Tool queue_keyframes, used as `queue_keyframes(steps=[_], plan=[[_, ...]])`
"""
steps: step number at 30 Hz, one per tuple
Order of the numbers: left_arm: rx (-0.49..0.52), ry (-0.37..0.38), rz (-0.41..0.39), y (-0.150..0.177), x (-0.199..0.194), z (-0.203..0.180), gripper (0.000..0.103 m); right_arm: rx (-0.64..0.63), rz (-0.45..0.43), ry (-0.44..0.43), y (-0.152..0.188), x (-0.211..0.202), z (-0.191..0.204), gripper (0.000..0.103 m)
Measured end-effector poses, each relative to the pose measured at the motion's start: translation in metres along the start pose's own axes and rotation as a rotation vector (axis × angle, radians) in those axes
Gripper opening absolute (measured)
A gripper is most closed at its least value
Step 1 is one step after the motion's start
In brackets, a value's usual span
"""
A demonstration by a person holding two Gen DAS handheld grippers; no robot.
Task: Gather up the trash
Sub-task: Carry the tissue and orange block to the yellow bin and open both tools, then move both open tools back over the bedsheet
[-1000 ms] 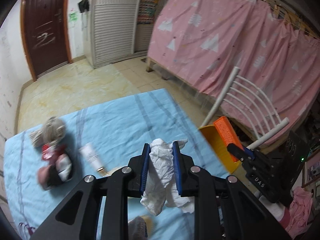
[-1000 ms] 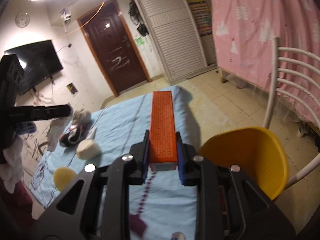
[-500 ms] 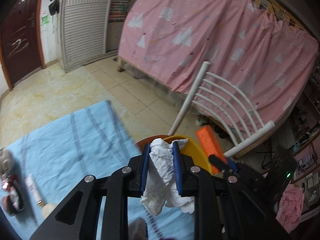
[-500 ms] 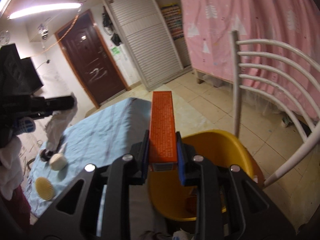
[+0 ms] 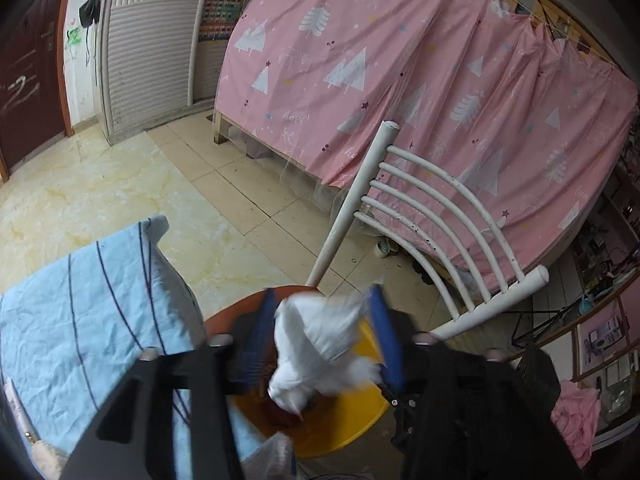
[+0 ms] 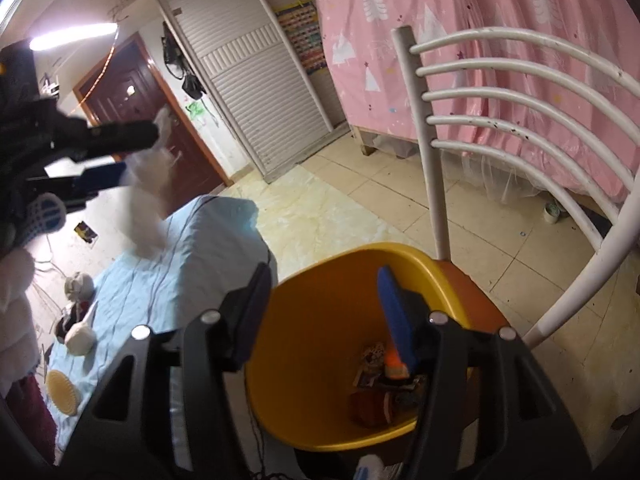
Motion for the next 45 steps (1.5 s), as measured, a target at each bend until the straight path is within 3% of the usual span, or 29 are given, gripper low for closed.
queue_keyframes(steps=[8, 19, 28, 35, 45], plan=[[-0.01, -0.026, 0.006, 0.007, -0.009, 0.012, 0.05, -0.011, -0.009, -0.016, 0.003, -0.006, 0.011, 0.053], [-0.053, -0.065, -0.035, 0.028, -0.068, 0.057, 0.055, -0.096, 0.025, -0.076, 0.022, -0.006, 0.063, 0.06], [-0.067, -0.103, -0.068, 0.064, -0.131, 0.103, 0.067, -0.183, 0.058, -0.114, 0.044, -0.003, 0.117, 0.065], [-0.035, -0.155, -0.079, 0.105, -0.175, 0.136, 0.07, -0.253, 0.079, -0.125, 0.057, -0.003, 0.156, 0.067], [-0.021, -0.17, -0.029, 0.166, -0.193, 0.17, 0.078, -0.344, 0.134, -0.178, 0.086, 0.003, 0.214, 0.07]])
Point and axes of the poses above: each gripper's, at about its wrist camera, not at the fingertips, and x roughly the way its jaws point, z to its left, y to its underside, the point moved 9 cm from there along x, roughly the way its jaws point, and after that the axes turned 8 degrees about x, right-handed, at the moved point
